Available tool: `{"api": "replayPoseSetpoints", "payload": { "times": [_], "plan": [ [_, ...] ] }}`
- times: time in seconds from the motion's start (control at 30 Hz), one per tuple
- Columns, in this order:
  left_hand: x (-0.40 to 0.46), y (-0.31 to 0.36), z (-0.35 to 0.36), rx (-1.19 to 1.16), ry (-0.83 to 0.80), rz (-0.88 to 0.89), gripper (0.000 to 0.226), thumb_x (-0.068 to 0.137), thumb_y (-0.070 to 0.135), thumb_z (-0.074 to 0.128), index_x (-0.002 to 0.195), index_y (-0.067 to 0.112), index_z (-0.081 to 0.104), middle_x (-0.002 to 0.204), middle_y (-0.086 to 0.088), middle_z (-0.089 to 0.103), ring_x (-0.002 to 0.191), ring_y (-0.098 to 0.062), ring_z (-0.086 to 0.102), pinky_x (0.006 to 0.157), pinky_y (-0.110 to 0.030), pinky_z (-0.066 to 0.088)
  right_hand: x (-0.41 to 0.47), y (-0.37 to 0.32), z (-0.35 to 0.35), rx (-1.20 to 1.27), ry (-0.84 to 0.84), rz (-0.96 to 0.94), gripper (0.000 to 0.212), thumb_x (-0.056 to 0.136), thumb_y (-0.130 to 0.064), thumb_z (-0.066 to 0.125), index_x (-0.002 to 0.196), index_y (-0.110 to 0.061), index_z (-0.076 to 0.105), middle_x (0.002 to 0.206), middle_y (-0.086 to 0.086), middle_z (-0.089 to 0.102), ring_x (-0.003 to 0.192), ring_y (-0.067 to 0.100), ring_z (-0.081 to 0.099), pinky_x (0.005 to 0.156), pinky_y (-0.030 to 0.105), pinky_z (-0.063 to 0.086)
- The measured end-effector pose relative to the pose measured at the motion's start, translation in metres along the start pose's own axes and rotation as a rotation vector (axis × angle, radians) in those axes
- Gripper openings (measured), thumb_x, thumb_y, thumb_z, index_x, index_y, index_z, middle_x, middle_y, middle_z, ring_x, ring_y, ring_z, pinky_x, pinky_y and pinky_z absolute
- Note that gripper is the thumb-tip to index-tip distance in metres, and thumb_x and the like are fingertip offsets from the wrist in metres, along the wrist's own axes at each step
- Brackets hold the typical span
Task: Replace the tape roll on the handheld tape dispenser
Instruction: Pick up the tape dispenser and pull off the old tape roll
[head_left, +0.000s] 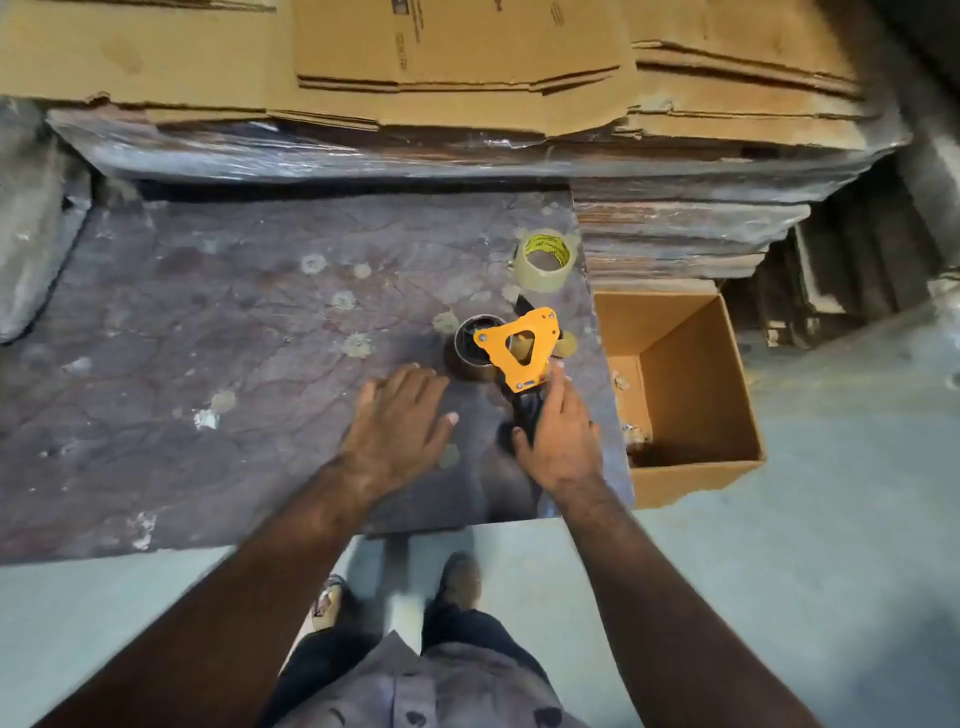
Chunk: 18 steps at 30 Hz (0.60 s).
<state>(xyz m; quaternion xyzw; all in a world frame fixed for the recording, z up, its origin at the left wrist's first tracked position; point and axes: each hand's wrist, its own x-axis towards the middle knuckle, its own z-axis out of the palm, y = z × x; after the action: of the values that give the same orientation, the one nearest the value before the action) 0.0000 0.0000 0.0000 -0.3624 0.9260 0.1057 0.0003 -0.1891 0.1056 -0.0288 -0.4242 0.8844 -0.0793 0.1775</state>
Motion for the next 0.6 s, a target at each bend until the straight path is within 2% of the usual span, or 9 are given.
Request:
{"api": "replayPoseSetpoints", "payload": {
  "times": [0.03,0.13,0.33,0.43,0.5,0.6],
  "plan": [
    [0.0,-0.001,0.001,0.002,-0.038,-0.029,0.058,0.093,0.05,0.032,0.131,0.014,0.057,0.132,-0.008,0.06,0.13,-0.028,0.05,0.096,-0.049,0.043,0.007,-0.002,0.003,-0.004,-0.024,-0.001,0.108,0.084,-0.038,0.07,0.161,-0.012,-0.001,0.163,0.013,0.028,0.148,0.032,0.031,0.112,0.052,0.037],
    [-0.002,-0.009,0.01,0.018,0.002,-0.024,0.056,0.095,0.051,0.034,0.133,0.015,0.055,0.134,-0.007,0.058,0.131,-0.028,0.048,0.094,-0.049,0.042,0.018,-0.007,0.009,0.002,-0.093,0.034,0.111,0.084,-0.037,0.069,0.161,-0.011,-0.007,0.164,0.013,0.027,0.147,0.032,0.032,0.111,0.053,0.037],
    [-0.006,-0.007,0.021,-0.01,0.033,-0.093,0.054,0.093,0.051,0.039,0.13,0.014,0.056,0.129,-0.007,0.06,0.121,-0.029,0.051,0.091,-0.049,0.041,0.023,-0.008,0.019,0.08,-0.077,0.076,0.098,0.092,-0.029,0.059,0.16,-0.012,-0.009,0.142,0.019,0.046,0.125,0.041,0.05,0.093,0.056,0.046],
    [-0.01,0.006,0.022,-0.029,0.015,-0.1,0.056,0.094,0.052,0.037,0.131,0.014,0.055,0.129,-0.005,0.06,0.121,-0.027,0.05,0.09,-0.048,0.039,0.028,-0.01,0.016,0.178,-0.129,0.171,0.102,0.092,-0.025,0.062,0.159,-0.011,-0.014,0.146,0.025,0.044,0.124,0.046,0.052,0.094,0.06,0.048],
    [-0.012,0.01,0.02,-0.023,0.002,-0.099,0.057,0.095,0.053,0.035,0.134,0.016,0.054,0.131,-0.003,0.058,0.122,-0.026,0.05,0.091,-0.048,0.037,0.03,-0.01,0.012,0.188,-0.133,0.221,0.104,0.09,-0.026,0.066,0.159,-0.008,-0.01,0.148,0.023,0.044,0.126,0.045,0.052,0.096,0.061,0.048],
    [-0.015,0.011,0.012,-0.038,0.009,-0.109,0.056,0.095,0.053,0.034,0.134,0.017,0.053,0.132,-0.002,0.057,0.122,-0.025,0.049,0.092,-0.047,0.036,0.03,-0.008,0.004,0.13,-0.077,0.227,0.092,0.087,-0.026,0.068,0.155,-0.002,0.011,0.142,0.019,0.05,0.126,0.039,0.055,0.091,0.054,0.049]
  ]
}}
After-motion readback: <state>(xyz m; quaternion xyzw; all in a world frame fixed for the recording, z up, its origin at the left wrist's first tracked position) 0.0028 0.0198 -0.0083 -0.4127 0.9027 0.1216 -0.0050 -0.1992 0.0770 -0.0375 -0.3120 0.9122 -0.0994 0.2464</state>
